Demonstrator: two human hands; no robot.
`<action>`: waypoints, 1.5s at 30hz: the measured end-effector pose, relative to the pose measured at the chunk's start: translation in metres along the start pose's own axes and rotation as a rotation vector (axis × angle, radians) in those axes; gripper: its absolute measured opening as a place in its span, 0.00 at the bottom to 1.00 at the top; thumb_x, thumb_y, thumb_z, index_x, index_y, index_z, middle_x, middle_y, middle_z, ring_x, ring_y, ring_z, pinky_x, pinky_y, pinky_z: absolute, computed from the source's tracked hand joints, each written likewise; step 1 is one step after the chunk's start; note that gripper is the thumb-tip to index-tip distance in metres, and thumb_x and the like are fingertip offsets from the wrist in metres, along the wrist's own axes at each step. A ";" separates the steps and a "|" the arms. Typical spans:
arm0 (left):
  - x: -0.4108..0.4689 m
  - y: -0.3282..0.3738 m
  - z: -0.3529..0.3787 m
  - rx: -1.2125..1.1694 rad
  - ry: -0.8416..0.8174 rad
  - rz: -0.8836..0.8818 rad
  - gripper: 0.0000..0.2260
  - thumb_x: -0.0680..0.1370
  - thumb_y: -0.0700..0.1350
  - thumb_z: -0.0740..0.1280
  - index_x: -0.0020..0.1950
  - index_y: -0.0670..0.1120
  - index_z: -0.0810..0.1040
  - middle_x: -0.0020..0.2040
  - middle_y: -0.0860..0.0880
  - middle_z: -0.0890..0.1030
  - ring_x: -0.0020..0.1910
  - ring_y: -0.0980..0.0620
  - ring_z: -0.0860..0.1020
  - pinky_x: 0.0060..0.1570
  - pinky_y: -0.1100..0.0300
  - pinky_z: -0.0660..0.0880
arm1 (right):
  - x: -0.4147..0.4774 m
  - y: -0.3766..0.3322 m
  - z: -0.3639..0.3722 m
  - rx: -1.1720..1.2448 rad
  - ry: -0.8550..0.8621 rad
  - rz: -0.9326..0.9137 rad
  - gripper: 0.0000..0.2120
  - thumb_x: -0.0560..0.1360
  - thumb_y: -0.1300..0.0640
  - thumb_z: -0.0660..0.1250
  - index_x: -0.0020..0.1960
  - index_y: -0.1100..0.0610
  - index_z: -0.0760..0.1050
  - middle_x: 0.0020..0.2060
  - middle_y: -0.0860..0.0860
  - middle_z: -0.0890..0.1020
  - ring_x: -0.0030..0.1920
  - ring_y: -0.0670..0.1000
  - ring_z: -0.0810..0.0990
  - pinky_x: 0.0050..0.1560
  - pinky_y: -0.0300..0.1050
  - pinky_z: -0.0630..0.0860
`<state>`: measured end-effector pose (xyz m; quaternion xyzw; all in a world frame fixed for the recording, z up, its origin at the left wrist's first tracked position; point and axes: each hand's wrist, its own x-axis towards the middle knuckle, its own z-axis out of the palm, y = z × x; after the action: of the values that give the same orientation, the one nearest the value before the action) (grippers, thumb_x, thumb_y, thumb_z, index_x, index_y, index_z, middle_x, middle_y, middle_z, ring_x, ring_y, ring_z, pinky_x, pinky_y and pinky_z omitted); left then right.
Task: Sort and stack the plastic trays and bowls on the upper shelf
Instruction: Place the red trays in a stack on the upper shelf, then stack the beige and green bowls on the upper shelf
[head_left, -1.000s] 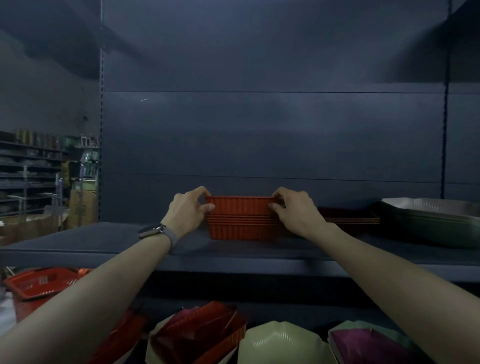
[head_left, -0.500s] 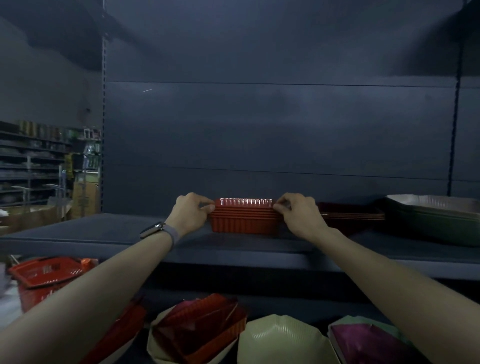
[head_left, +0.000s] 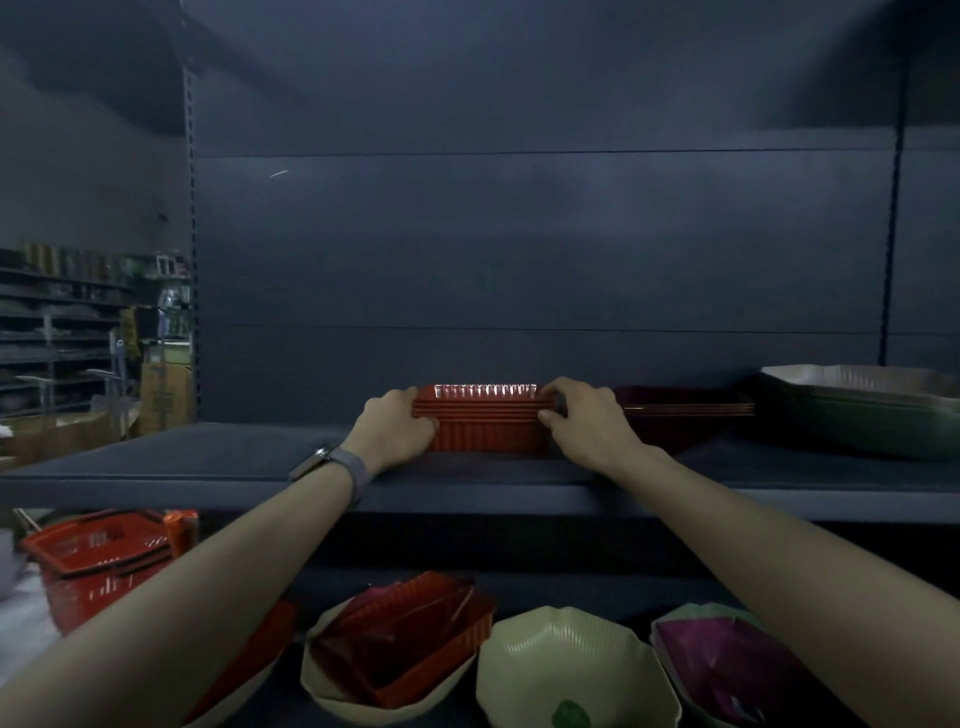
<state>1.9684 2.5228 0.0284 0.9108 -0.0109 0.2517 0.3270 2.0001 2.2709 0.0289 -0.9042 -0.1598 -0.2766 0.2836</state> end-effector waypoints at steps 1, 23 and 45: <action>-0.004 0.004 0.001 0.002 -0.011 0.000 0.15 0.77 0.50 0.67 0.63 0.50 0.82 0.57 0.46 0.85 0.63 0.41 0.80 0.59 0.58 0.74 | -0.004 -0.001 -0.001 0.004 -0.008 -0.002 0.16 0.83 0.52 0.67 0.70 0.51 0.76 0.63 0.57 0.80 0.64 0.60 0.77 0.60 0.49 0.74; -0.161 0.038 0.075 -0.426 0.075 0.320 0.10 0.81 0.37 0.70 0.59 0.48 0.86 0.52 0.56 0.87 0.53 0.63 0.84 0.55 0.71 0.78 | -0.160 0.011 -0.025 0.320 0.231 -0.149 0.04 0.82 0.55 0.70 0.51 0.53 0.84 0.39 0.42 0.84 0.42 0.42 0.83 0.43 0.30 0.75; -0.232 -0.089 0.259 -0.323 -0.241 -0.288 0.27 0.77 0.58 0.74 0.75 0.63 0.70 0.79 0.52 0.63 0.78 0.50 0.64 0.71 0.56 0.65 | -0.286 0.176 0.124 -0.033 -0.108 0.316 0.21 0.79 0.34 0.63 0.68 0.41 0.74 0.38 0.50 0.84 0.45 0.62 0.85 0.38 0.51 0.75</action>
<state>1.8995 2.4030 -0.3028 0.8623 0.0398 0.0871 0.4972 1.9019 2.1692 -0.3000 -0.9361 -0.0260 -0.1819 0.2998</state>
